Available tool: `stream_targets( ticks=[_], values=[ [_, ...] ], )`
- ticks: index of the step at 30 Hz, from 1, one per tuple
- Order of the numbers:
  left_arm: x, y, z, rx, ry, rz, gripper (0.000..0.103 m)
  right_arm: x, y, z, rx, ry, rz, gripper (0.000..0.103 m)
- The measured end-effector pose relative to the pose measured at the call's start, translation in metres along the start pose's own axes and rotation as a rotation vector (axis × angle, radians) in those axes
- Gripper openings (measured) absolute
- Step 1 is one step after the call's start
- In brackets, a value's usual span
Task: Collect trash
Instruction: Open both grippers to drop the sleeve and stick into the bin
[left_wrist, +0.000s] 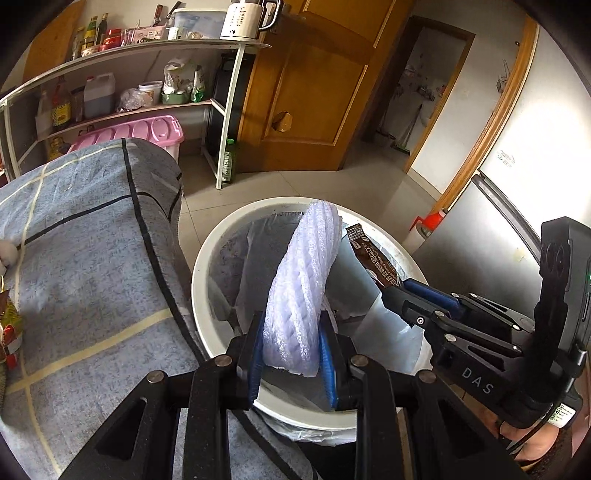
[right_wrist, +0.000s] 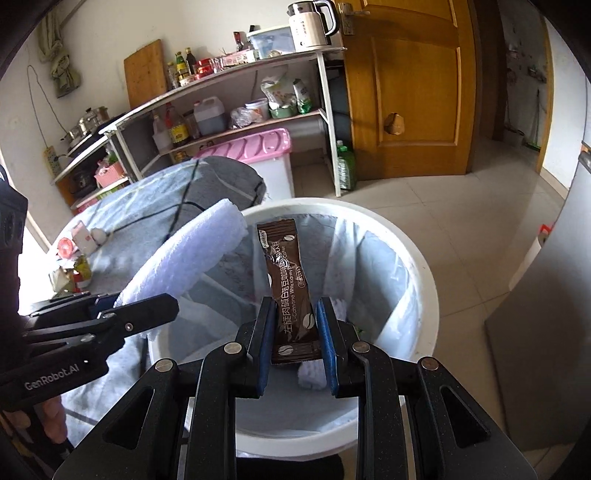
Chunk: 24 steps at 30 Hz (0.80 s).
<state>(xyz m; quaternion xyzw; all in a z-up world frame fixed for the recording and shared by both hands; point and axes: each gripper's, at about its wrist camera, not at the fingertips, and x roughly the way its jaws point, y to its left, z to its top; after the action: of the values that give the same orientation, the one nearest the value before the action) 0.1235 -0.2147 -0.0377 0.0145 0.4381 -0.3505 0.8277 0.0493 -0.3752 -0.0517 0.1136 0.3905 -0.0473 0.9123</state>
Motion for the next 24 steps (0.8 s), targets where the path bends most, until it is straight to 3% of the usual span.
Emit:
stream_targets(
  ticks=[4,8,10,22,24],
  values=[
    [0.004,0.001,-0.001,0.007,0.011,0.013,0.029,0.008,-0.002,-0.001,-0.007,0.029,-0.014,0.025],
    [0.005,0.005,0.0,-0.015,0.018,0.016,0.046,0.01,0.001,-0.002,-0.014,0.032,-0.025,0.033],
    [0.001,0.006,0.0,-0.018,0.007,0.02,0.049,0.01,0.002,-0.002,-0.017,0.034,-0.027,0.037],
    [-0.034,0.021,-0.01,-0.039,-0.052,0.025,0.05,-0.002,0.028,-0.001,-0.038,-0.005,0.026,0.037],
    [-0.046,0.027,-0.016,-0.036,-0.073,0.058,0.051,-0.002,0.036,-0.001,-0.049,-0.011,0.042,0.037]
  ],
)
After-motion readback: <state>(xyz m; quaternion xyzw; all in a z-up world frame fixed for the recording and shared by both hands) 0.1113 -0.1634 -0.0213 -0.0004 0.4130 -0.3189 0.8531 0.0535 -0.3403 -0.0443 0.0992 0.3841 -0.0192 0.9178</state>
